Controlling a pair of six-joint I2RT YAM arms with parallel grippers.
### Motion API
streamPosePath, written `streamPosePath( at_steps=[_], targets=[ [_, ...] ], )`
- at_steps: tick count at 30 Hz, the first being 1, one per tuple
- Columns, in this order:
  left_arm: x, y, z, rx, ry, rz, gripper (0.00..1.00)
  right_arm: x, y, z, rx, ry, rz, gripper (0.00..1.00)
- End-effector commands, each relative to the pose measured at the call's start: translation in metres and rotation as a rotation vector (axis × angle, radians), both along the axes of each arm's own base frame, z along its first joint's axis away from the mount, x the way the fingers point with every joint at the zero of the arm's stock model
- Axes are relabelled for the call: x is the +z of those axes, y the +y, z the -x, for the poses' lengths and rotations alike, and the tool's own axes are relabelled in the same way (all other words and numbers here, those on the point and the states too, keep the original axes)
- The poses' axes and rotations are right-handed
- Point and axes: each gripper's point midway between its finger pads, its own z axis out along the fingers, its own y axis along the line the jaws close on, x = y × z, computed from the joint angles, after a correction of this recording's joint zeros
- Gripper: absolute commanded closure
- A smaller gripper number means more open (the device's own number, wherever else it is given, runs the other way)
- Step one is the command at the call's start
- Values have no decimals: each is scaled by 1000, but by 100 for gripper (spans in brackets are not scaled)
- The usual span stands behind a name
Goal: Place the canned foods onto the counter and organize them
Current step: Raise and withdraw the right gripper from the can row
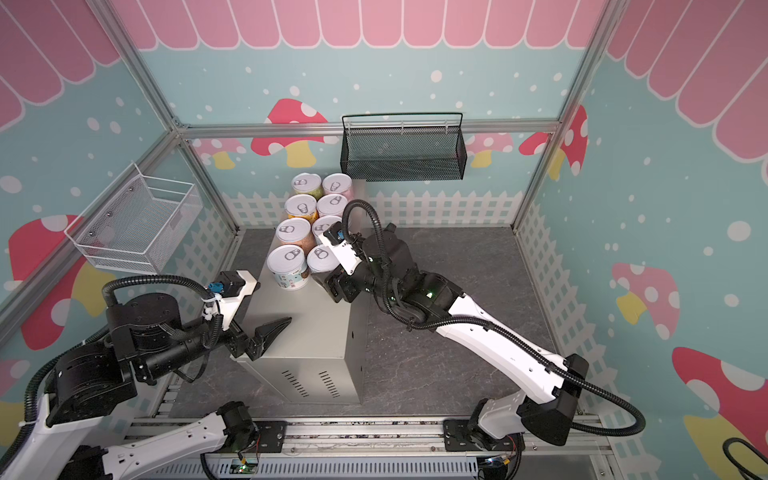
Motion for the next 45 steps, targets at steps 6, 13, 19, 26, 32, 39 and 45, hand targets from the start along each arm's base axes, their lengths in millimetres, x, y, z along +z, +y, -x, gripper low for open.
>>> streamPosePath(
  at_steps=[6, 13, 19, 26, 32, 39, 45],
  targets=[
    [3, -1, -3, -4, -28, -13, 0, 23, -28, 3, -75, -51, -18, 5],
    [3, -6, -4, -15, -31, -10, 0, 46, -79, 1, -267, -109, -147, 1],
    [3, -7, -5, -18, -32, -12, 0, 47, -90, -8, -330, -103, -159, 1],
    [3, -2, -3, -8, -40, -7, 0, 33, -102, -34, -462, -88, -121, 1],
    [2, -1, -2, -8, -37, -10, 0, 29, -98, -46, -474, -85, -91, 1],
    [0, -2, -2, -11, -33, -10, 0, 28, -88, -49, -387, -112, -77, 1],
    [1, 0, -2, -7, -36, -10, 0, 22, -86, -51, -342, -102, -82, 3]
  ],
)
